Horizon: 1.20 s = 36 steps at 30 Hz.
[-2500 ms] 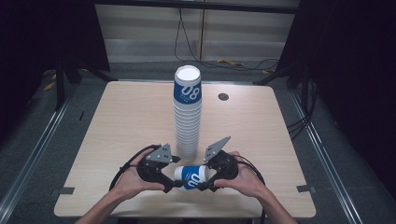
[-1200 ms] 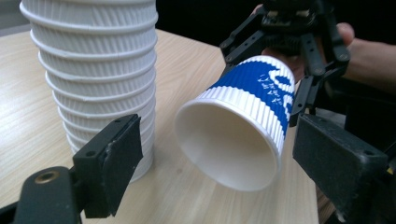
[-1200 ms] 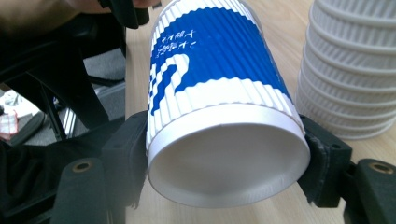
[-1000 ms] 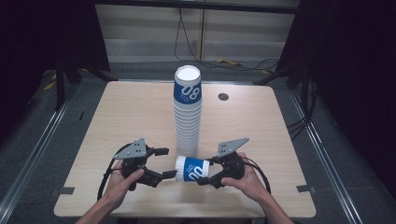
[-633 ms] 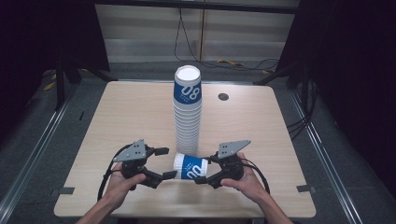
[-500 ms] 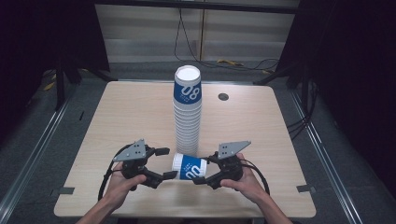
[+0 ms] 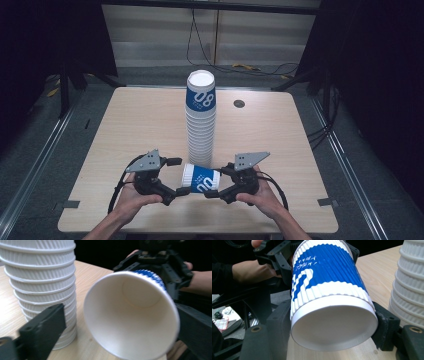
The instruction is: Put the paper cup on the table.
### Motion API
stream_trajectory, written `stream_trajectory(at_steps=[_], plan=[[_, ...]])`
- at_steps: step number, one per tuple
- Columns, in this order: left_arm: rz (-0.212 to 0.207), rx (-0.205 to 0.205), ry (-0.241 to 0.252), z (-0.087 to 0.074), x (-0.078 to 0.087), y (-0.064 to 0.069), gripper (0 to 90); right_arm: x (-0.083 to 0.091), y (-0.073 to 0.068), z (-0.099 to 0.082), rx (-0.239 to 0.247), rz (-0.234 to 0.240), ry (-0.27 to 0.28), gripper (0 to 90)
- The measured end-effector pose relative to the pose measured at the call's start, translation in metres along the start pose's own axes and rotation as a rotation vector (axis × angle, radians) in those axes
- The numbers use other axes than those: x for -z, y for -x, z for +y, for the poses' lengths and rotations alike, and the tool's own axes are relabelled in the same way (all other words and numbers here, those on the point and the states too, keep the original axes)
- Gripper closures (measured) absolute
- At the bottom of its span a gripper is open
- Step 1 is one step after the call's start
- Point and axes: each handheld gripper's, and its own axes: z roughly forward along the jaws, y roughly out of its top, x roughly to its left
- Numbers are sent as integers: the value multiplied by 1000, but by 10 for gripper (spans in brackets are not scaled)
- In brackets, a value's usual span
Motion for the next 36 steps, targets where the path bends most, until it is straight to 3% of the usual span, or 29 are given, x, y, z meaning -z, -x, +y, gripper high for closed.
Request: stream_trajectory(at_steps=[11, 20, 24, 36], plan=[[-109, 11, 29, 0, -4, 0, 93, -1, -4, 3, 4, 12, 27, 290], [-123, 0, 27, -2, -8, 0, 107, -1, -6, 3, 20, 2, 16, 290], [-109, 0, 10, -2, -11, 2, 100, -3, -7, 2, 42, -7, -6, 289], [-138, -14, -26, -2, -9, -1, 171, -5, -5, 0, 22, -7, -45, 267]])
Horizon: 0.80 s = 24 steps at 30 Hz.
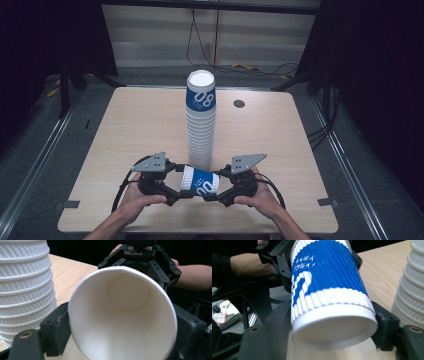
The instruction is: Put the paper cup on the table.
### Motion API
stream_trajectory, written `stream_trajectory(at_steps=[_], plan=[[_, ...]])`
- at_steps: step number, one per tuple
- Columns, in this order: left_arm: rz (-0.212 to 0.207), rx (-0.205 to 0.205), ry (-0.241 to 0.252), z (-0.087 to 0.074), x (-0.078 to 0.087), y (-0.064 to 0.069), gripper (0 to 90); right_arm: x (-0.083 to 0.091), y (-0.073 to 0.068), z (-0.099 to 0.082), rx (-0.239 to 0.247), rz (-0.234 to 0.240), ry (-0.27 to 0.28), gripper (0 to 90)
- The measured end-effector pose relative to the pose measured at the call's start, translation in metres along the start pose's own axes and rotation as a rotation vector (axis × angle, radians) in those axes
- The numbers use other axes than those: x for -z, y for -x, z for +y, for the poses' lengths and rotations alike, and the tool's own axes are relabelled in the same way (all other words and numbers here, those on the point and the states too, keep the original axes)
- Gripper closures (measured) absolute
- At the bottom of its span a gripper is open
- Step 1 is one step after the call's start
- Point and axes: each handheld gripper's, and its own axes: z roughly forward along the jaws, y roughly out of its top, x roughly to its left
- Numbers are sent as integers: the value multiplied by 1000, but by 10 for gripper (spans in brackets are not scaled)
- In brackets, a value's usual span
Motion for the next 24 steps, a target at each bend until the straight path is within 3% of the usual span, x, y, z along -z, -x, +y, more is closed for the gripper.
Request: stream_trajectory(at_steps=[4, 10, 24], plan=[[-5, -17, -7, 2, 1, 2, 199, -1, 2, 0, -20, -10, -19, 232], [-4, -7, -2, 4, 1, 3, 206, -3, 2, 0, -22, -20, -32, 217], [79, -12, 0, 7, 14, -2, 200, 1, 4, -2, -43, -101, -60, 180]])
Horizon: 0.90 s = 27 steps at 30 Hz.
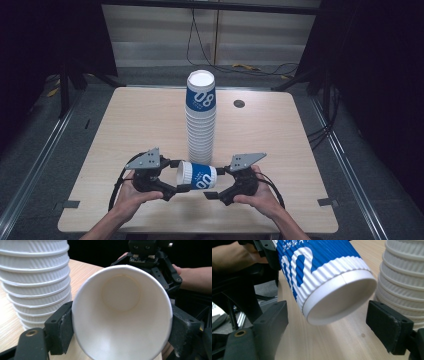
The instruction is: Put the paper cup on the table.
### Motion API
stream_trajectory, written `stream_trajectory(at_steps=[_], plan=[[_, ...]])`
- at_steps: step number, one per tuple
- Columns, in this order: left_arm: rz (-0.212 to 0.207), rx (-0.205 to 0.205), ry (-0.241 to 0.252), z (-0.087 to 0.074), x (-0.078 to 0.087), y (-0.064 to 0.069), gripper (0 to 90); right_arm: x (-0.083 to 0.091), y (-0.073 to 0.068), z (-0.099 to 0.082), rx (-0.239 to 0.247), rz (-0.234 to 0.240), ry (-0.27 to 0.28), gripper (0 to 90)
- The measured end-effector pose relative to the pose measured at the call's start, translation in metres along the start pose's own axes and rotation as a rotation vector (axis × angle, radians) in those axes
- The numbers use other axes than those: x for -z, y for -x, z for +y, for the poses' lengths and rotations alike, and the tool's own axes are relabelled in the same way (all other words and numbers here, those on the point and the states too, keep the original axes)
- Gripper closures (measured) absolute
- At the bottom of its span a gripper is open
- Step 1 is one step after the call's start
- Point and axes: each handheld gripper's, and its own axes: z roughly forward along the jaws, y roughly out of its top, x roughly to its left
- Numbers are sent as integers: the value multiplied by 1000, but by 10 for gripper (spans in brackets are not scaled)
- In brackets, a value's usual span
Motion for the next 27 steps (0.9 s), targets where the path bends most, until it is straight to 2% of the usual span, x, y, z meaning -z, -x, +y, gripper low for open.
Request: stream_trajectory(at_steps=[5, 8, 15, 16, 19, 20, 23, 25, 27], plan=[[-1, 26, -10, -1, 5, -3, 199, 4, 1, -1, -6, -26, -8, 171], [22, 43, -36, 0, 9, -6, 198, 9, 2, -2, -14, -48, 1, 175], [19, 62, -55, -1, 16, -7, 199, 20, 3, -6, -32, -85, 5, 180], [23, 60, -59, -1, 17, -8, 199, 24, 4, -8, -42, -104, 5, 180], [45, 43, -83, 1, 20, -11, 199, 28, 6, -10, -55, -115, -4, 176], [50, 41, -88, 1, 21, -12, 199, 31, 8, -11, -60, -132, -14, 175], [64, 38, -98, 2, 25, -15, 199, 39, 14, -17, -89, -175, 16, 177], [69, 32, -92, 4, 29, -17, 199, 41, 16, -19, -98, -183, 19, 177], [85, 33, -110, 6, 33, -20, 199, 43, 19, -21, -109, -195, 22, 177]])
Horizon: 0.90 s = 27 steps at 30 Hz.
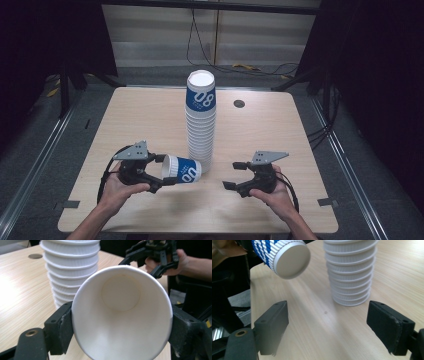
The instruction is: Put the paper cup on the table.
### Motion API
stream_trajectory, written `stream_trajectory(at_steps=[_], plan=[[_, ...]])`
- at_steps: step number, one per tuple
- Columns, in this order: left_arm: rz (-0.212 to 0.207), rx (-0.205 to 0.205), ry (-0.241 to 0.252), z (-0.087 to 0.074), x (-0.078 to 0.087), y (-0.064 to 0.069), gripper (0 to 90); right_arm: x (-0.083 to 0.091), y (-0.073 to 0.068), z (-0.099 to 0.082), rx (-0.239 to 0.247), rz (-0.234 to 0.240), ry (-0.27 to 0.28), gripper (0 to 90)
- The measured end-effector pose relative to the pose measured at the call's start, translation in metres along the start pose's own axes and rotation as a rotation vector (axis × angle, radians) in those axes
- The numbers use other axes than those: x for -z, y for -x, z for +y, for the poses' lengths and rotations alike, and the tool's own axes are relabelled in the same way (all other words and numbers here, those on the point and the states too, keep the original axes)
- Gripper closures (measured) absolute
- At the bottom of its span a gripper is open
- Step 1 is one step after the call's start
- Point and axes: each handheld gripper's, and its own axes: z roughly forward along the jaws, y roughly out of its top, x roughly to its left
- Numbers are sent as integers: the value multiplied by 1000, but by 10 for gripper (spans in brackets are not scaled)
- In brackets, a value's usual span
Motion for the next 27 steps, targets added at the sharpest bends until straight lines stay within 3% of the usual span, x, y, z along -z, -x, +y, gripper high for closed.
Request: stream_trajectory(at_steps=[6, 11, 14, 27], plan=[[4, 52, -14, 0, 10, -10, 199, 1, 5, -1, -9, -2, 1, 171], [41, 77, -24, 0, 20, -18, 199, 0, 5, -2, -9, -1, -13, 167], [75, 97, -60, -3, 22, -21, 201, 0, 5, -3, -5, 10, -16, 168], [147, 120, -121, -4, 34, -26, 200, 4, 5, -2, -2, -10, -25, 170]])
